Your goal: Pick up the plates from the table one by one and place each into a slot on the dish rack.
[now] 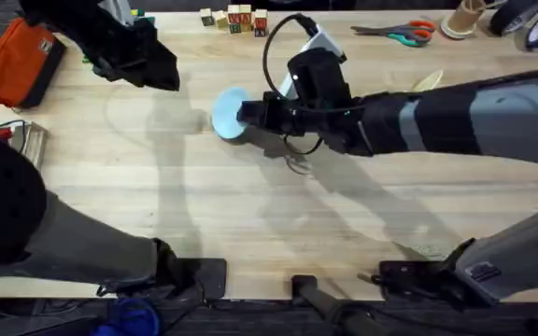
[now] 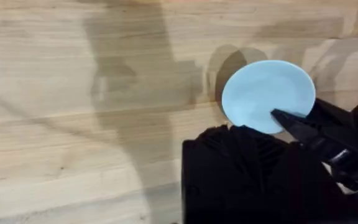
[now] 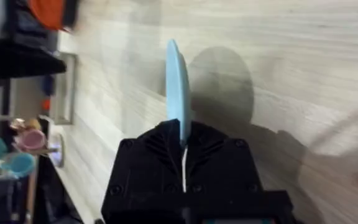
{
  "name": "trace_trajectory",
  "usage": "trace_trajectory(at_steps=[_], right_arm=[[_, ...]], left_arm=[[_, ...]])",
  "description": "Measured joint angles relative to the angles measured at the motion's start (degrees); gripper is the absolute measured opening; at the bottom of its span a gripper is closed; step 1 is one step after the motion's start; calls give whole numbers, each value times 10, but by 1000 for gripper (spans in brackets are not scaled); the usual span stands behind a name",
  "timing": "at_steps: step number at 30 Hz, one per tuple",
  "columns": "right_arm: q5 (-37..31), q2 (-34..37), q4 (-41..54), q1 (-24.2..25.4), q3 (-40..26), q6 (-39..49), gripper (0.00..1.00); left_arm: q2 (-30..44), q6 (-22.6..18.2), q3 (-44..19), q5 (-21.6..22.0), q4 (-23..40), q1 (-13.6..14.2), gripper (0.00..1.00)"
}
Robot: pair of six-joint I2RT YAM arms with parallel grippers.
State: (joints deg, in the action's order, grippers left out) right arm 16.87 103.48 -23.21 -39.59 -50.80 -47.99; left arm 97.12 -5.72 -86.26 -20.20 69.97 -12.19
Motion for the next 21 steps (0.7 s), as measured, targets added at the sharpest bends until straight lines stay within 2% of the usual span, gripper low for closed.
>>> trace_trajectory(at_steps=[1,4,7,8,15,21], right_arm=[[1,0,18,0,-6,9,30],[1,-1,84,0,-33,46,30],[-6,-13,161,0,-64,84,30],[-9,-23,184,0,-75,99,30],[-56,-93,310,1,-154,191,30],[-88,-143,354,19,-169,227,30]], left_arm=[[0,1,0,6,2,2,87],[0,5,0,16,11,3,427],[0,5,0,22,17,2,900],[0,7,0,23,20,2,969],[0,6,0,25,26,2,996],[0,6,0,27,31,2,995]])
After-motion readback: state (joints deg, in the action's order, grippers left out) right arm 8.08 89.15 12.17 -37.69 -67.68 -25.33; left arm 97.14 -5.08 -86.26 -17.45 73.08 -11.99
